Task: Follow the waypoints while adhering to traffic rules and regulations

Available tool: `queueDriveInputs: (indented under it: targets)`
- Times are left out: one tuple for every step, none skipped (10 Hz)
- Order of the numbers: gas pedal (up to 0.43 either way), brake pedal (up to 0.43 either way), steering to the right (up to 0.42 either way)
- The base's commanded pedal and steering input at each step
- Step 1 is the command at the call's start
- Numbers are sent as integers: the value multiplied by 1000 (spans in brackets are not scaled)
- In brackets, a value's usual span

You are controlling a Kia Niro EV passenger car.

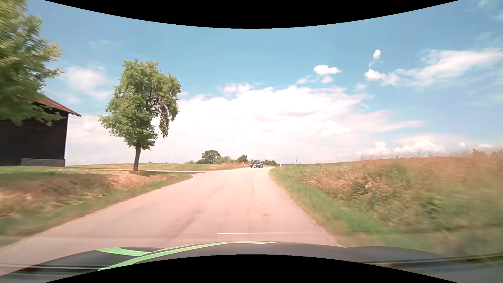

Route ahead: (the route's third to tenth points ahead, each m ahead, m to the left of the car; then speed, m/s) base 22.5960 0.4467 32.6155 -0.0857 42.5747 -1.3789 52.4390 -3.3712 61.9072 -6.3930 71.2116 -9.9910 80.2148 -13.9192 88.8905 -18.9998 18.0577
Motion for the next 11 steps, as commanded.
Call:
queueDriveInputs:
  targets:
    - [0, 0, 12]
    - [0, 0, 12]
    - [0, 0, 12]
    - [0, 6, 14]
    - [0, 12, 16]
    - [0, 12, 17]
    - [0, 24, 18]
    - [0, 37, 19]
    - [0, 43, 21]
    - [0, 43, 23]
    - [0, 49, 24]
